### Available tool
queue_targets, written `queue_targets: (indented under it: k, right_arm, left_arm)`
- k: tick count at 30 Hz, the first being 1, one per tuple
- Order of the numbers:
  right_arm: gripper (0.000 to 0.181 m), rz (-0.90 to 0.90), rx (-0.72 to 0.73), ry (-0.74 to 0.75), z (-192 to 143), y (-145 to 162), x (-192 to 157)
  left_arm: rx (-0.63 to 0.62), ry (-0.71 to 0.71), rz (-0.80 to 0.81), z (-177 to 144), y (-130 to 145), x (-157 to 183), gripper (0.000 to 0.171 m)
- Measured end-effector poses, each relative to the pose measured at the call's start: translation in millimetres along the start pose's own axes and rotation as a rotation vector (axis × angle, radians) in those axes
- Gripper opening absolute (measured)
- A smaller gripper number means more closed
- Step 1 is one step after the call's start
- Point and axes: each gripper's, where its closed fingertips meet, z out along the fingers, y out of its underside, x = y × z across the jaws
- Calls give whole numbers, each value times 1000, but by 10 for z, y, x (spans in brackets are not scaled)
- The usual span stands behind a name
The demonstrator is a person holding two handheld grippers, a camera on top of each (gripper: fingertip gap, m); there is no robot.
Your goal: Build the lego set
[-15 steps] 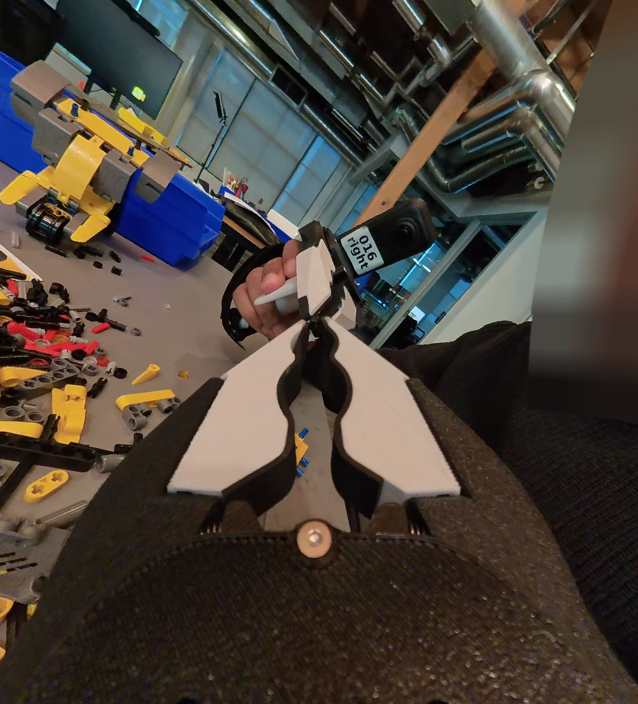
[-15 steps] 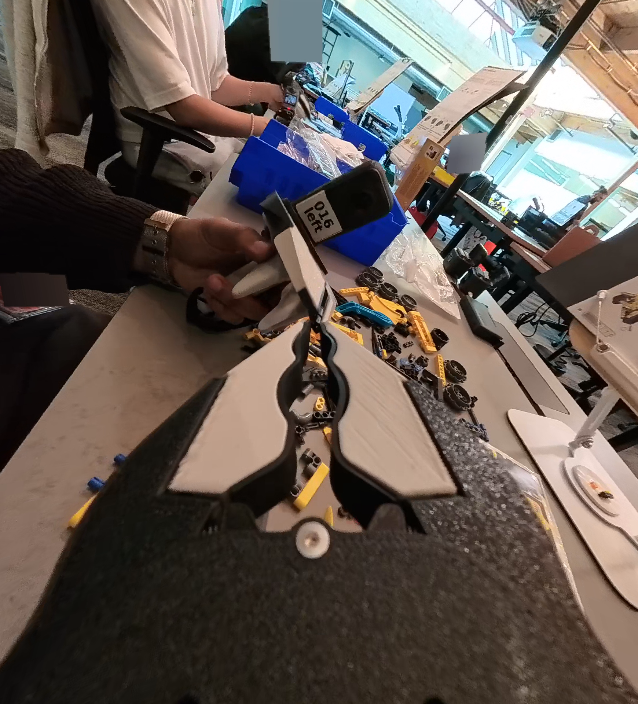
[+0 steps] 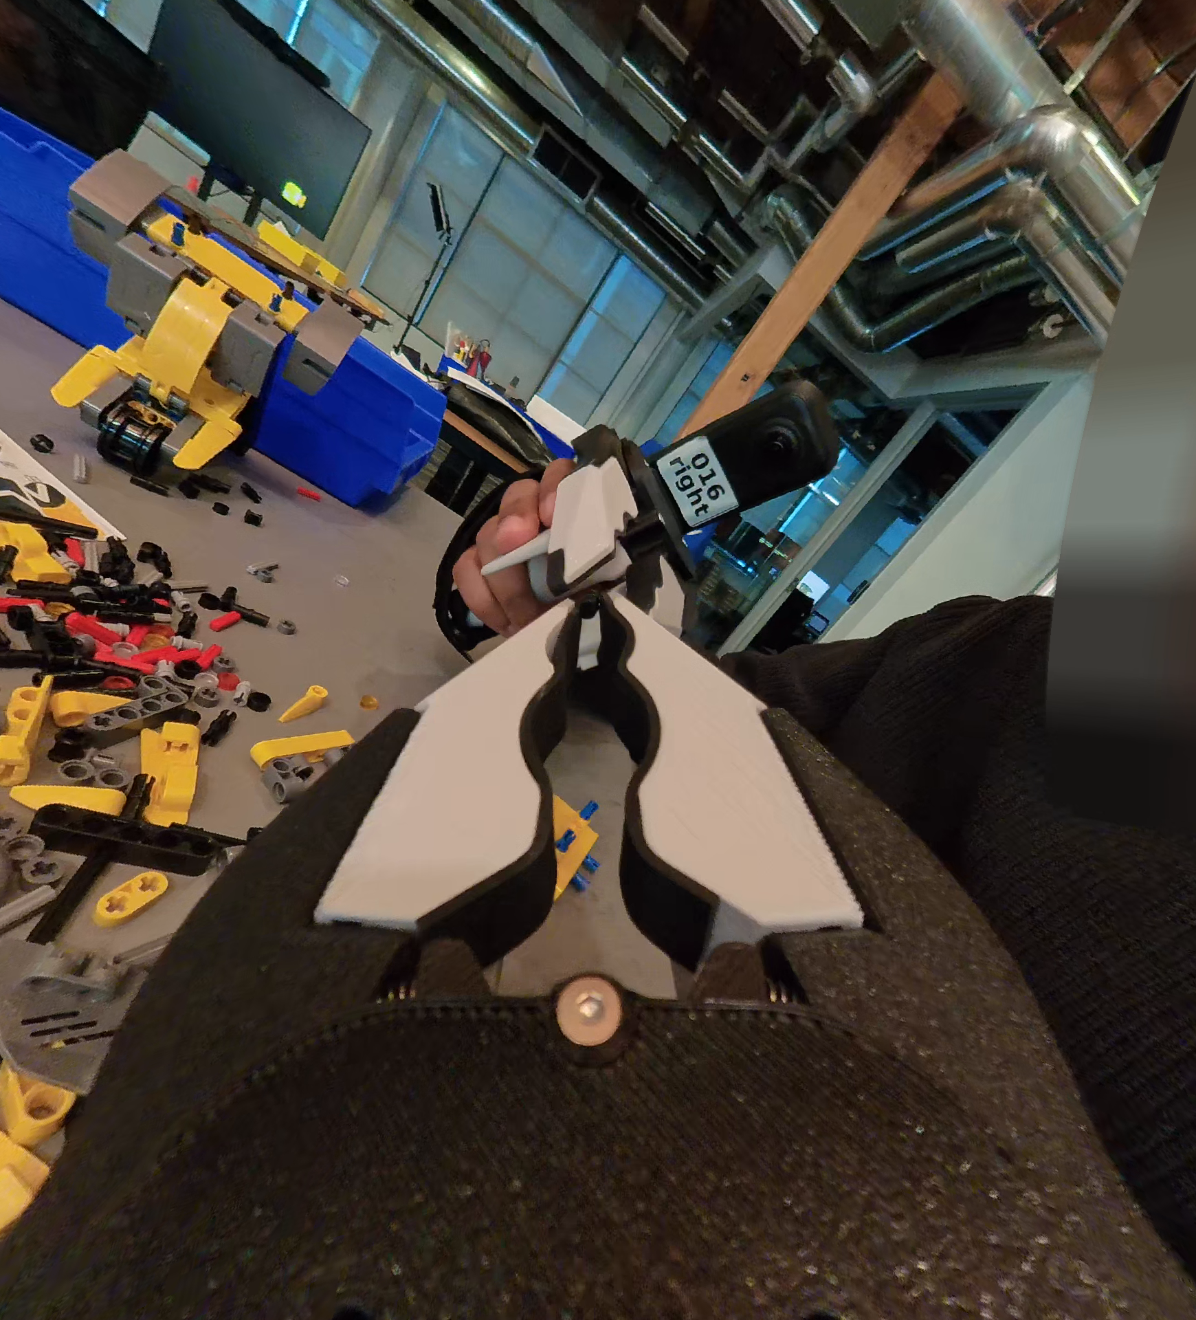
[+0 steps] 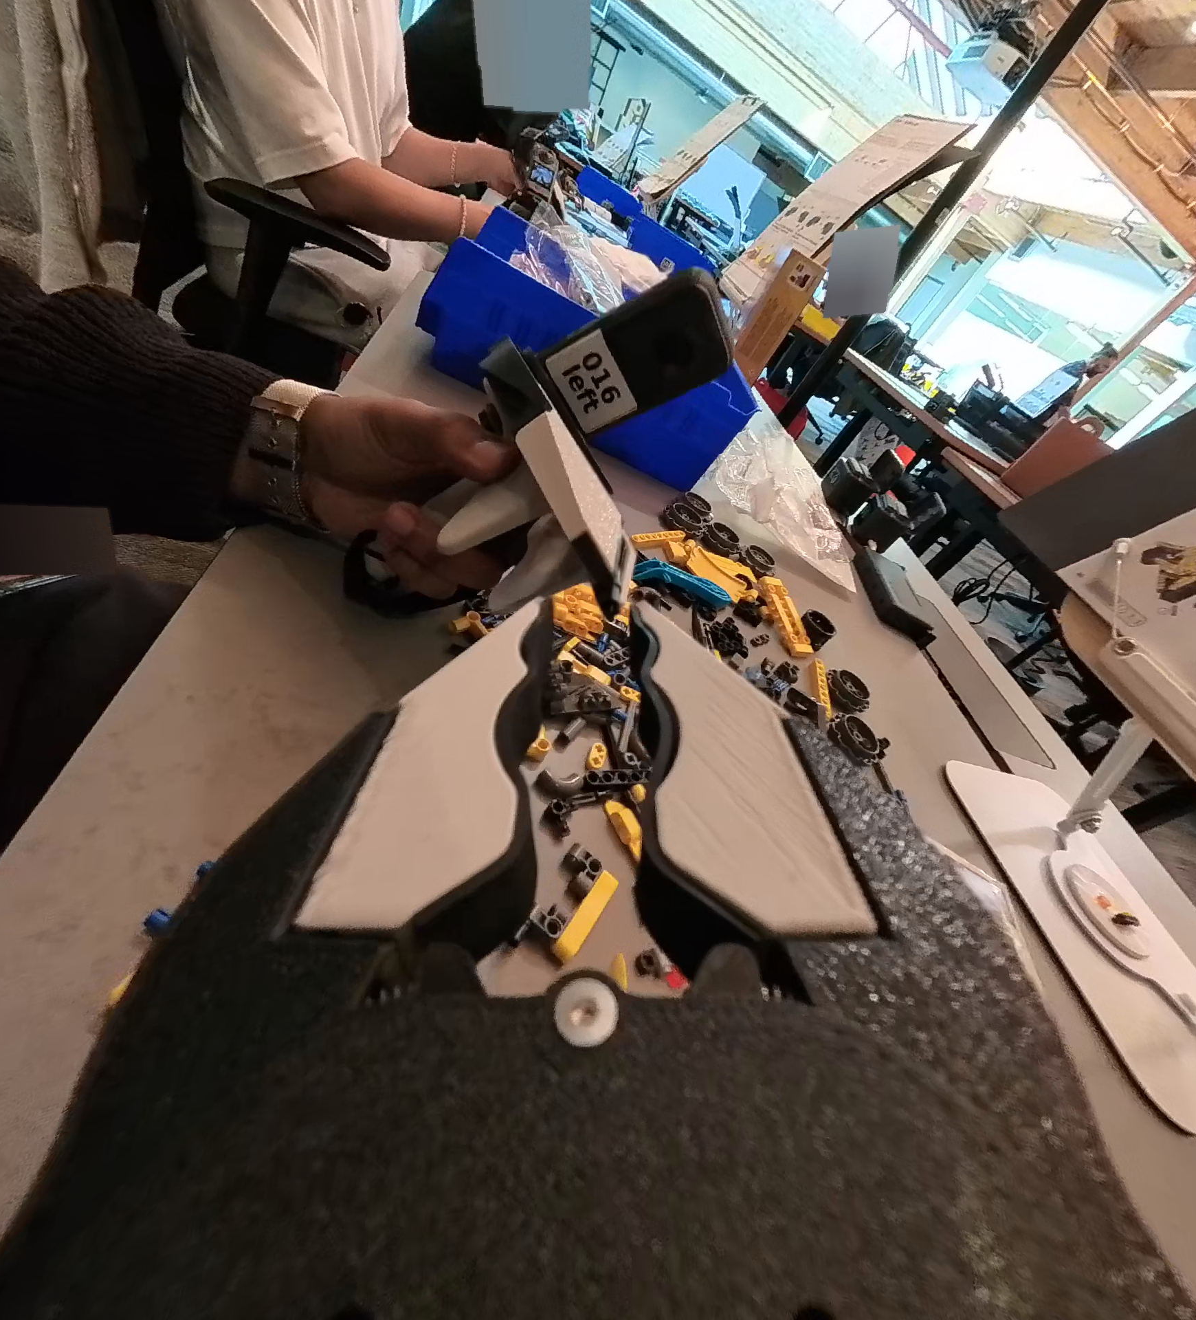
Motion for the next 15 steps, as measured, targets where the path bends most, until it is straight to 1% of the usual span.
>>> queue_targets:
  k: [4,8,11,15]
  right_arm:
    - [21,20,-2,6,-6,29,30]
    - [21,75,50,20,-73,-49,113]
    - [21,114,92,35,-131,-96,189]
    - [21,177,112,66,-209,-51,338]
  left_arm:
    - [4,-53,51,-7,-20,-41,3]
    - [-45,-110,127,48,60,-69,3]
    - [-66,-124,182,78,87,-41,3]
    - [-36,-139,223,78,23,-20,4]
